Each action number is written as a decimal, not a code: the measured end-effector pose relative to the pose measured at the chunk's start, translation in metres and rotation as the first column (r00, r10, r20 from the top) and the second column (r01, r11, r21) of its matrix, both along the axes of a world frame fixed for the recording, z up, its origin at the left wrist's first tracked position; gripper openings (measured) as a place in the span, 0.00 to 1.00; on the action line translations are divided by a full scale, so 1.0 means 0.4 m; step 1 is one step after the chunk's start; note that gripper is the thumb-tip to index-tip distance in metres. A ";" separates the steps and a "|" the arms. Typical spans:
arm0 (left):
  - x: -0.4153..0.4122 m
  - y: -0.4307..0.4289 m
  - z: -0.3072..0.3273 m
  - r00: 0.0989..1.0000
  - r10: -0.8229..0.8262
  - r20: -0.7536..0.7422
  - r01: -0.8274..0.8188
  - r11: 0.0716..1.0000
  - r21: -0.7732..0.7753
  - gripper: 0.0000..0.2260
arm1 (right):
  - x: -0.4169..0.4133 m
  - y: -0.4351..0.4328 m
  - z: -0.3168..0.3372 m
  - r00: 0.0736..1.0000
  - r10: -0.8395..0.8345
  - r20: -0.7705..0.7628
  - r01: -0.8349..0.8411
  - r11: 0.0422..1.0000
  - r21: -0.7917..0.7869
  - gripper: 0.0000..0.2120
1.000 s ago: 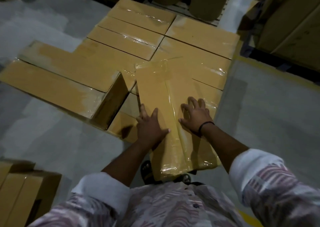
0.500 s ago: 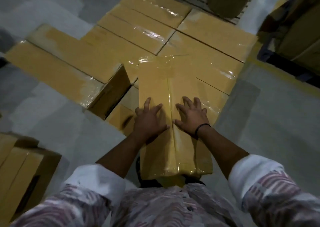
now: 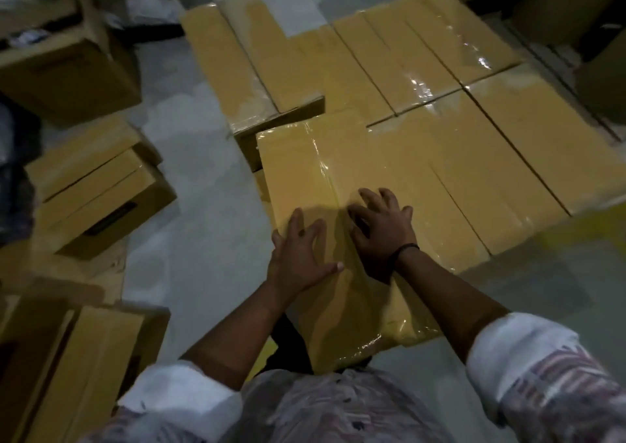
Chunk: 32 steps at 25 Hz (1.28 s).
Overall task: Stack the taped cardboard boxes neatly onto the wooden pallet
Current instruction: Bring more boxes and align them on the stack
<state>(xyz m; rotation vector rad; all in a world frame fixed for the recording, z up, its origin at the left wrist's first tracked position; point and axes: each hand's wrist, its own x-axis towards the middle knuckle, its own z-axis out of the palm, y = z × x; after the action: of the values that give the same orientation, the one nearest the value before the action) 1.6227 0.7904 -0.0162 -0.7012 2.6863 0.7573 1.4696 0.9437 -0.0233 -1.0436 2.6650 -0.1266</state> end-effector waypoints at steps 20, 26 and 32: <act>0.200 0.190 -0.045 0.984 0.064 0.164 -0.052 0.996 -0.076 0.46 | 0.237 0.187 -0.021 0.982 0.083 0.171 -0.115 0.976 0.183 0.37; 0.292 0.277 -0.047 0.973 0.189 0.130 -0.197 0.979 0.049 0.48 | 0.278 0.240 -0.010 0.977 -0.107 0.182 0.096 0.993 0.070 0.39; 0.274 0.316 -0.028 0.937 0.339 0.079 -0.345 0.935 0.078 0.48 | 0.205 0.247 -0.021 0.935 -0.174 0.308 0.174 0.984 0.029 0.44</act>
<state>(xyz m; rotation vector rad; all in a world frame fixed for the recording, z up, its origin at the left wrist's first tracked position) 1.7325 0.9169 -0.0273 -1.1680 2.4822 0.9138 1.5517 1.0426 -0.0316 -0.7161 2.4619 -0.2992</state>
